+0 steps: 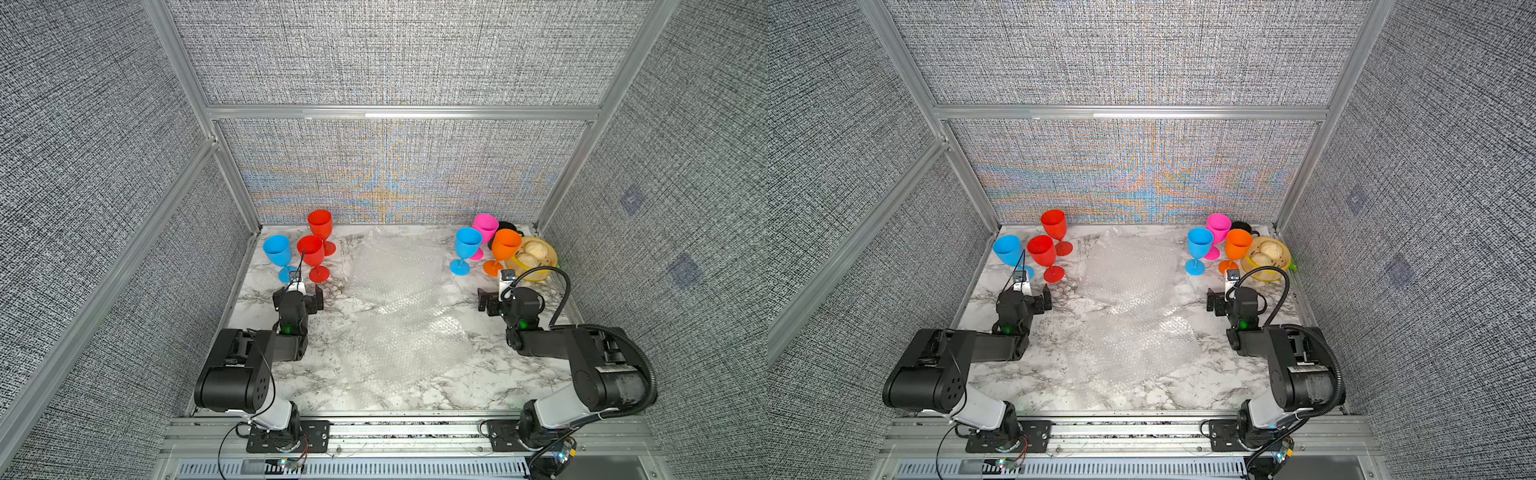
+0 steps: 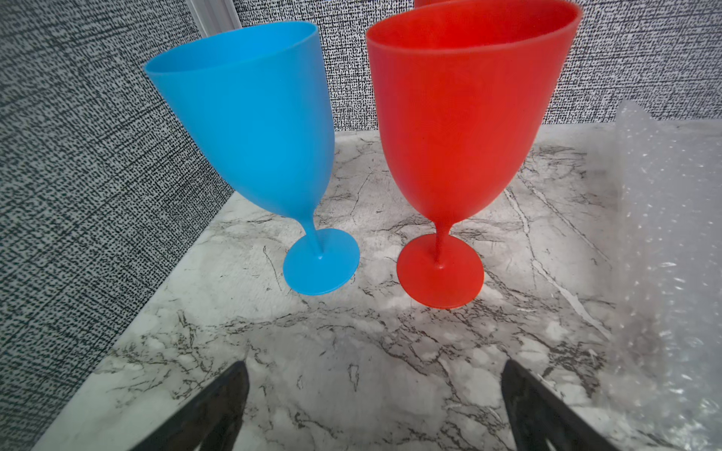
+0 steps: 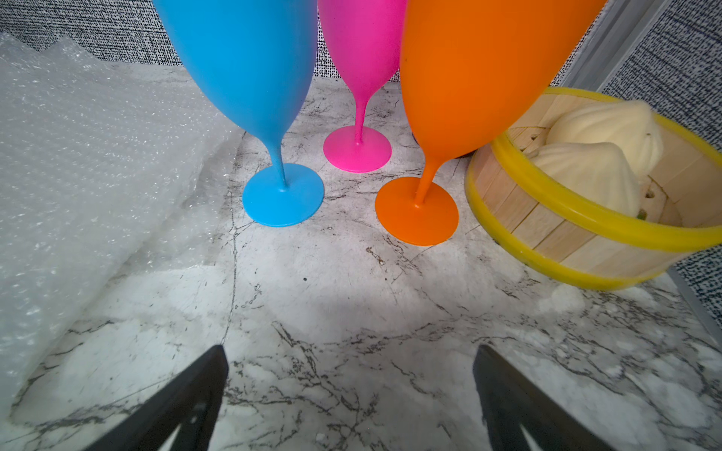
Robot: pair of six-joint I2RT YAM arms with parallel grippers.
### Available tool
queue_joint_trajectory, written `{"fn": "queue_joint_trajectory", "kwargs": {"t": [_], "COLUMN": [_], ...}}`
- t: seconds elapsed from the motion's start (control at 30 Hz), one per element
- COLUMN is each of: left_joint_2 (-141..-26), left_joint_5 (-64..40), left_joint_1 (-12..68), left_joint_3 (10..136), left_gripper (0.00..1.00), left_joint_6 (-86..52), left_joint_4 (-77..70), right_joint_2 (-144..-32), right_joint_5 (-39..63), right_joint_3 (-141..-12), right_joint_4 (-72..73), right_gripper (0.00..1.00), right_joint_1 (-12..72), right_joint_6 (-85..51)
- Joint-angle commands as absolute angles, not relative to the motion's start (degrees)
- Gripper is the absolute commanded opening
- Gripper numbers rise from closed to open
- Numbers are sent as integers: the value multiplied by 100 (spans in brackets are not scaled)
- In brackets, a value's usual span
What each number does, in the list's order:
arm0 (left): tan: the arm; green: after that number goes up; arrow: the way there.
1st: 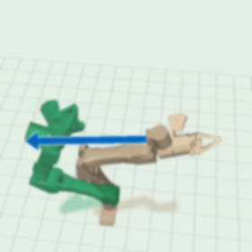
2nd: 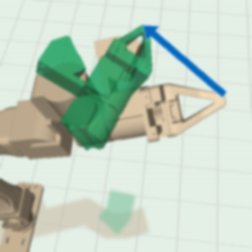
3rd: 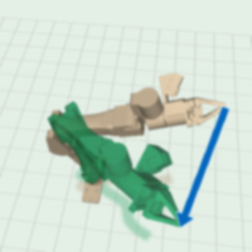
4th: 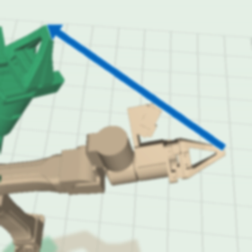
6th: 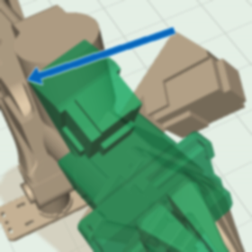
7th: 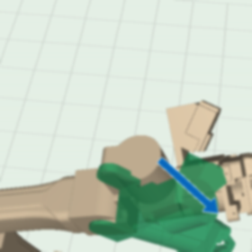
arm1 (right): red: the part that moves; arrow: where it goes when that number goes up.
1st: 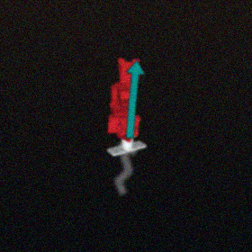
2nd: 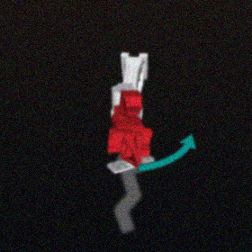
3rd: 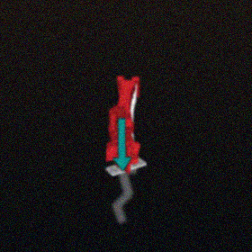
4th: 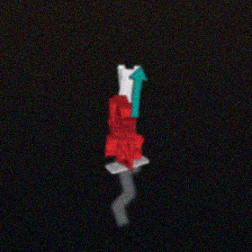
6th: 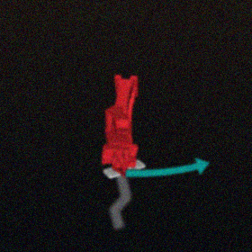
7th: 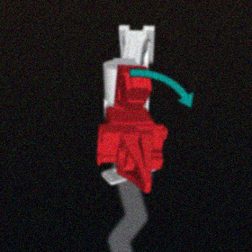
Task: Unpack wine glasses from bubble wrap
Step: Reset both arms
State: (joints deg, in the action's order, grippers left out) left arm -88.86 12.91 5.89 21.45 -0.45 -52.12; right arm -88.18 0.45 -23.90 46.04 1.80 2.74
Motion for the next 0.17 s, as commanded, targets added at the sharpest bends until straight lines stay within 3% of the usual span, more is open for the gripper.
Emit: {"fn": "queue_joint_trajectory", "kwargs": {"t": [0.0, 0.13], "left_joint_2": [-8940, -8887], "left_joint_5": [1266, 1257], "left_joint_1": [584, 580], "left_joint_3": [2230, 2154], "left_gripper": [100, 100], "left_joint_6": [-38, -27], "left_joint_4": [-5318, -5396], "right_joint_2": [-8828, -8825], "right_joint_5": [70, 77], "right_joint_3": [-2417, -2417], "right_joint_4": [4590, 4592], "right_gripper": [99, 99], "right_joint_1": [181, 181], "right_joint_6": [255, 255]}}
